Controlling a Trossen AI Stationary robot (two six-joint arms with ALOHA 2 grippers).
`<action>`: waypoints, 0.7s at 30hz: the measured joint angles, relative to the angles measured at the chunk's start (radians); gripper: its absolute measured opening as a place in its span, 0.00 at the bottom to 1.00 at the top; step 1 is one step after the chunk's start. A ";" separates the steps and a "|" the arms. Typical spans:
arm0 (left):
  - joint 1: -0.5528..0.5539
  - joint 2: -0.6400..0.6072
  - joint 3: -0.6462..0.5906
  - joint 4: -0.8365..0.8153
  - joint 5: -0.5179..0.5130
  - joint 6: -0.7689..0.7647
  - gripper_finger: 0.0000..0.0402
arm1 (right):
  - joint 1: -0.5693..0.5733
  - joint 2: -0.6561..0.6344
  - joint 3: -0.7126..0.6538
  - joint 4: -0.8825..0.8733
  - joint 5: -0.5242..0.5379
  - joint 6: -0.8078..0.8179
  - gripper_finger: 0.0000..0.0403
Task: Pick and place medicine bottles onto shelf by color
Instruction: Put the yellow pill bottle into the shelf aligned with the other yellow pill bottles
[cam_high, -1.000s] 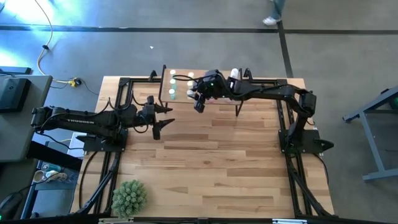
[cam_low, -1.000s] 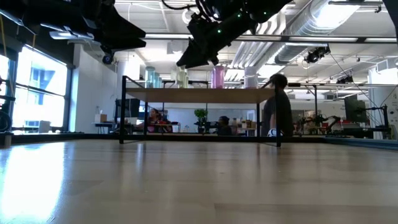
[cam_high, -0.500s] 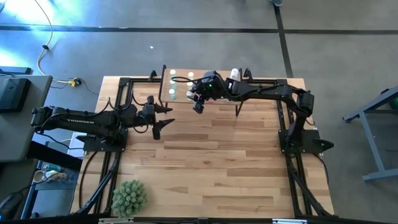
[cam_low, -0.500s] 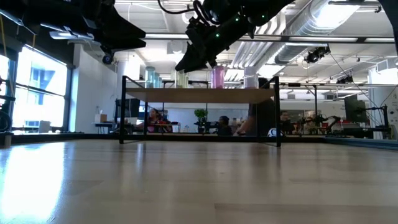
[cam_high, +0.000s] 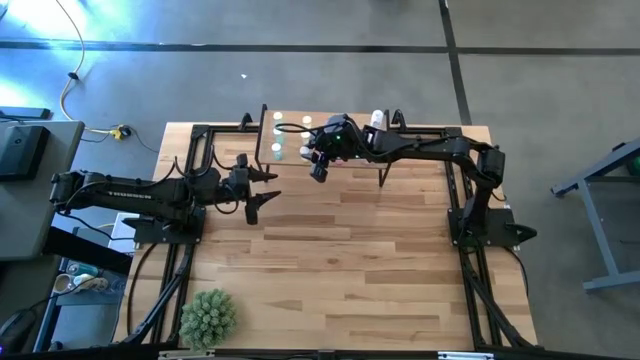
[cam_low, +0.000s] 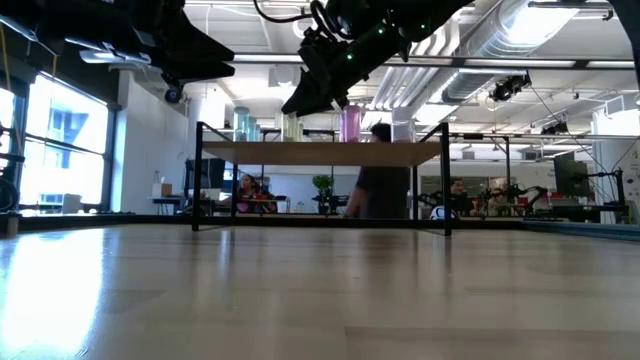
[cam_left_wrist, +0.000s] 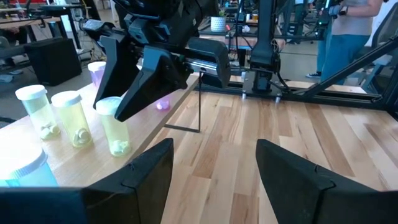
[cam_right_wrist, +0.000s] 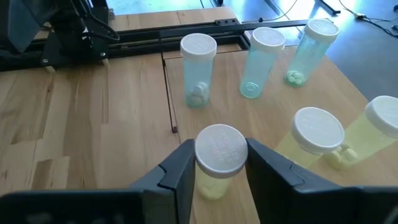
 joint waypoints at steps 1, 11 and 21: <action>0.000 0.000 0.000 0.000 0.000 0.000 0.54 | 0.000 0.000 0.000 0.001 0.000 0.000 0.31; 0.000 0.000 0.000 0.000 0.000 0.000 0.54 | 0.000 0.000 0.000 0.021 0.038 -0.004 0.36; 0.000 0.000 0.000 0.000 0.000 0.000 0.54 | 0.000 -0.015 0.000 0.014 0.039 -0.008 0.37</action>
